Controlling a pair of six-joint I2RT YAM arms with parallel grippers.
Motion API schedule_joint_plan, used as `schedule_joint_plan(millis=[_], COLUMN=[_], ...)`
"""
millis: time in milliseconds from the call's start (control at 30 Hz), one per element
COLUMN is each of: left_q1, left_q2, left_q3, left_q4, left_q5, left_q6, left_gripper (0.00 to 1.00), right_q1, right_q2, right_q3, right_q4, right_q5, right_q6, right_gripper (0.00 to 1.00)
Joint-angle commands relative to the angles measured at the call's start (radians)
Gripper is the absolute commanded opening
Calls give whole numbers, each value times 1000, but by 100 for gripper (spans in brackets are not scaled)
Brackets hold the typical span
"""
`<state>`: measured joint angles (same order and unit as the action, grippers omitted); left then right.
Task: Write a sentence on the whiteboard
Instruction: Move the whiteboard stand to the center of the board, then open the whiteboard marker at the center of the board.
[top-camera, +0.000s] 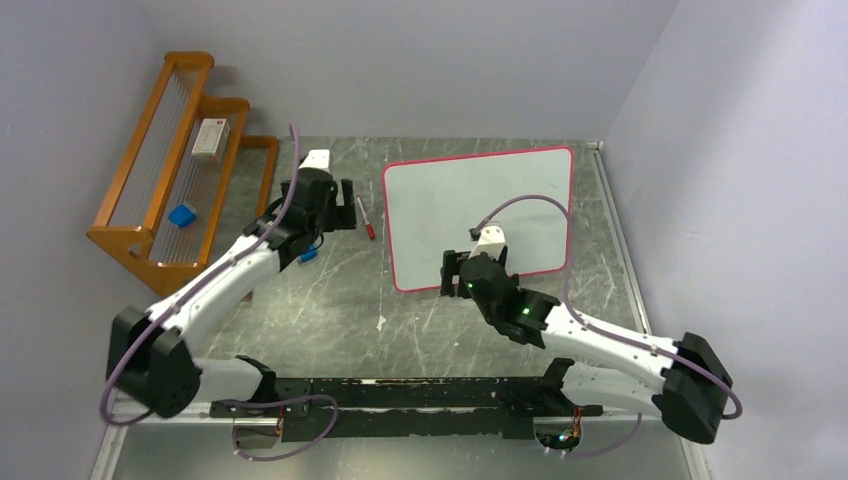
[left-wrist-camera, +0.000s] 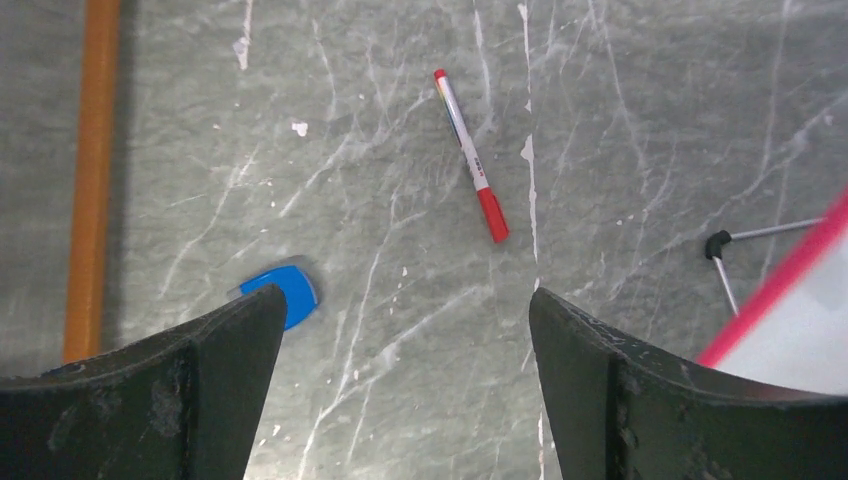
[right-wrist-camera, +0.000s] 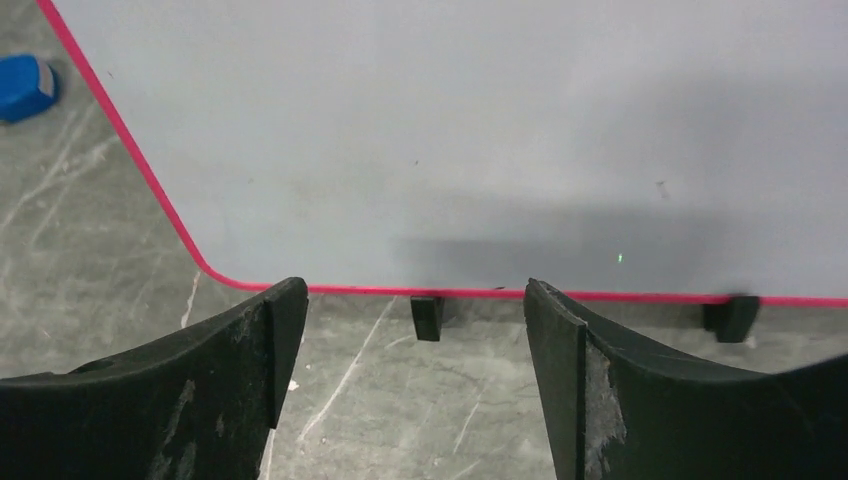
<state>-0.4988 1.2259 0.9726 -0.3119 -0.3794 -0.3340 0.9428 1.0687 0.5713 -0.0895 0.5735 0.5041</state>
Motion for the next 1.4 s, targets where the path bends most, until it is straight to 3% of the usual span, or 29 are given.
schedule_joint_plan(millis=[0, 367, 567, 800, 1100, 1367], left_q1=[33, 72, 80, 90, 89, 91], left_q2=[157, 596, 739, 865, 971, 928], left_q3=[116, 441, 561, 676, 712, 651], left_q4=[-68, -148, -201, -256, -276, -344], left_q5=[77, 161, 171, 195, 242, 206], left_q6=[-95, -96, -87, -61, -27, 53], left_gripper=[94, 89, 83, 71, 56, 37], right_q1=[4, 3, 2, 4, 3, 3], right_q2=[-100, -291, -414, -455, -457, -449], right_q3=[7, 34, 47, 52, 40, 37], right_q4=[-40, -135, -170, -202, -194, -178], right_q5=[121, 235, 251, 273, 270, 269], right_q6=[-73, -120, -120, -116, -117, -131], right_gripper=[85, 98, 99, 100, 100, 100])
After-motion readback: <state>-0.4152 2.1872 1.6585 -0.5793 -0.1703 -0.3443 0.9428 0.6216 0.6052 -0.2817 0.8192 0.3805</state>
